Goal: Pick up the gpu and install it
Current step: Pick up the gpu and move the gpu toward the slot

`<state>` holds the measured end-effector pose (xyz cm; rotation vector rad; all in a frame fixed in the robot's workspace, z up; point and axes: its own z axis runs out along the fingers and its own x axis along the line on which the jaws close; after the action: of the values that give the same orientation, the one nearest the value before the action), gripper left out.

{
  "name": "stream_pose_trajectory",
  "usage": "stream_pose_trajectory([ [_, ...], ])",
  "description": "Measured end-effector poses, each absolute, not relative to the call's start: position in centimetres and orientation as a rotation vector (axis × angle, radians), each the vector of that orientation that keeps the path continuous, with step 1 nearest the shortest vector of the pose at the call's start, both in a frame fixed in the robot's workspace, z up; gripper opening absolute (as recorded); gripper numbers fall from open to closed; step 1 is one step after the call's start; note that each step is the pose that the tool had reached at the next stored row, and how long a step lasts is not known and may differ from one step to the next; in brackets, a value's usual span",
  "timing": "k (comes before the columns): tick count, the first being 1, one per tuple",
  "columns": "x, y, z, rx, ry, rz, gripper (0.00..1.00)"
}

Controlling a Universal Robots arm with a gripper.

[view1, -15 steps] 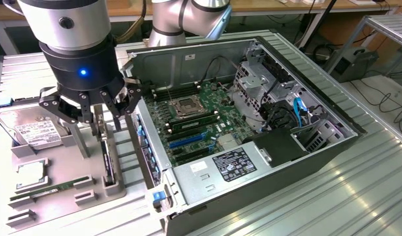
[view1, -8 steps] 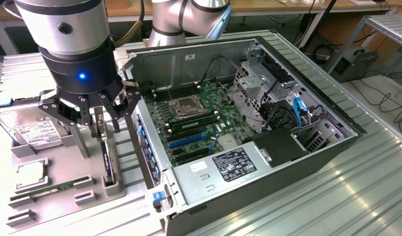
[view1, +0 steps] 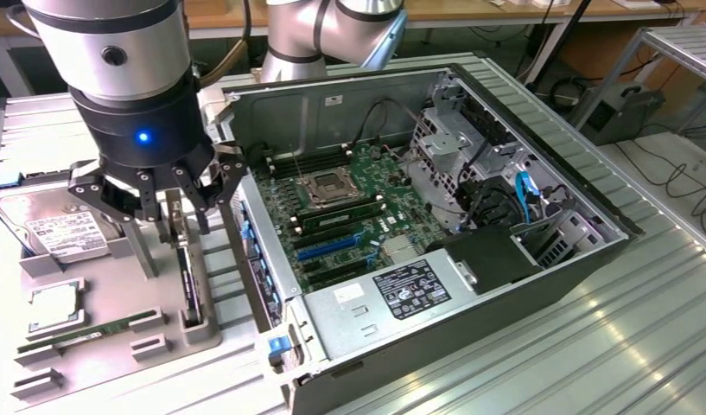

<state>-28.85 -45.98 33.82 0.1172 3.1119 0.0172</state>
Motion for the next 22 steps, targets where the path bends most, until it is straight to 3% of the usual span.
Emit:
stream_pose_trajectory([
  [22,-29.3,-45.3,32.2,0.117,3.112,0.016,0.42],
])
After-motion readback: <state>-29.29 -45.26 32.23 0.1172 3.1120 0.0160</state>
